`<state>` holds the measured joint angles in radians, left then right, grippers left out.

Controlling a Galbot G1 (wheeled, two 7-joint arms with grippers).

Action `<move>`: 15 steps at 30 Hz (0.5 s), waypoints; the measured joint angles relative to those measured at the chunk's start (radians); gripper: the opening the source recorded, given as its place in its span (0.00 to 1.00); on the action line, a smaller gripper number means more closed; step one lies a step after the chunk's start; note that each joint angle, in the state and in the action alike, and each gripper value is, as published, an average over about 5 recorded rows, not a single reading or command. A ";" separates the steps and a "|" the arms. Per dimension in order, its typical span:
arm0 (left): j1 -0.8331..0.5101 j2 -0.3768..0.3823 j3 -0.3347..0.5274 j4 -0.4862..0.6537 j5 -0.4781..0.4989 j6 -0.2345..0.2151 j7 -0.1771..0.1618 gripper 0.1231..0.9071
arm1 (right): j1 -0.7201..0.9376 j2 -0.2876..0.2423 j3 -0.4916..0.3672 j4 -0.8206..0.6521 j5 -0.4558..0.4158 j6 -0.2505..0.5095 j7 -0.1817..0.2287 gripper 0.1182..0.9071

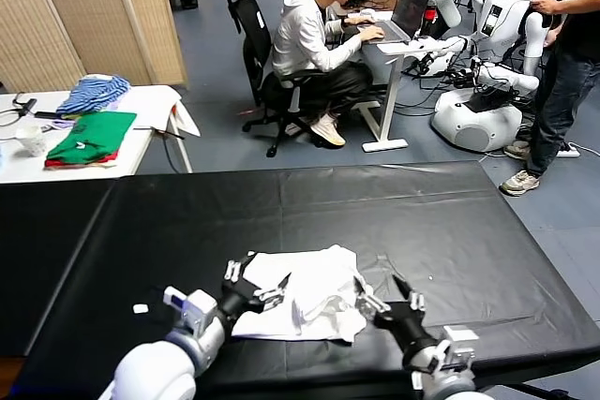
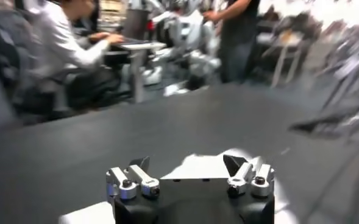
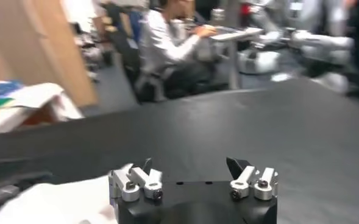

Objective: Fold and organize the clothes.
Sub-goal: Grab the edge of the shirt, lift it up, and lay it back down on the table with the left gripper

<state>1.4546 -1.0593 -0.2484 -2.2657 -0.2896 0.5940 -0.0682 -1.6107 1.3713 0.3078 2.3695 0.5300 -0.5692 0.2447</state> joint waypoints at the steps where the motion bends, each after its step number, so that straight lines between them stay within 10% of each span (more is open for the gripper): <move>1: 0.007 -0.003 -0.002 0.000 0.004 -0.001 0.000 1.00 | 0.006 0.001 -0.003 -0.006 0.012 0.000 0.006 0.99; 15: 0.069 -0.037 -0.017 -0.005 0.035 -0.015 -0.006 1.00 | 0.096 0.015 -0.037 -0.113 0.069 -0.003 0.034 0.60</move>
<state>1.5235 -1.0965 -0.2652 -2.2703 -0.2550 0.5785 -0.0743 -1.5151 1.3861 0.2711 2.2560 0.5988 -0.5725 0.2791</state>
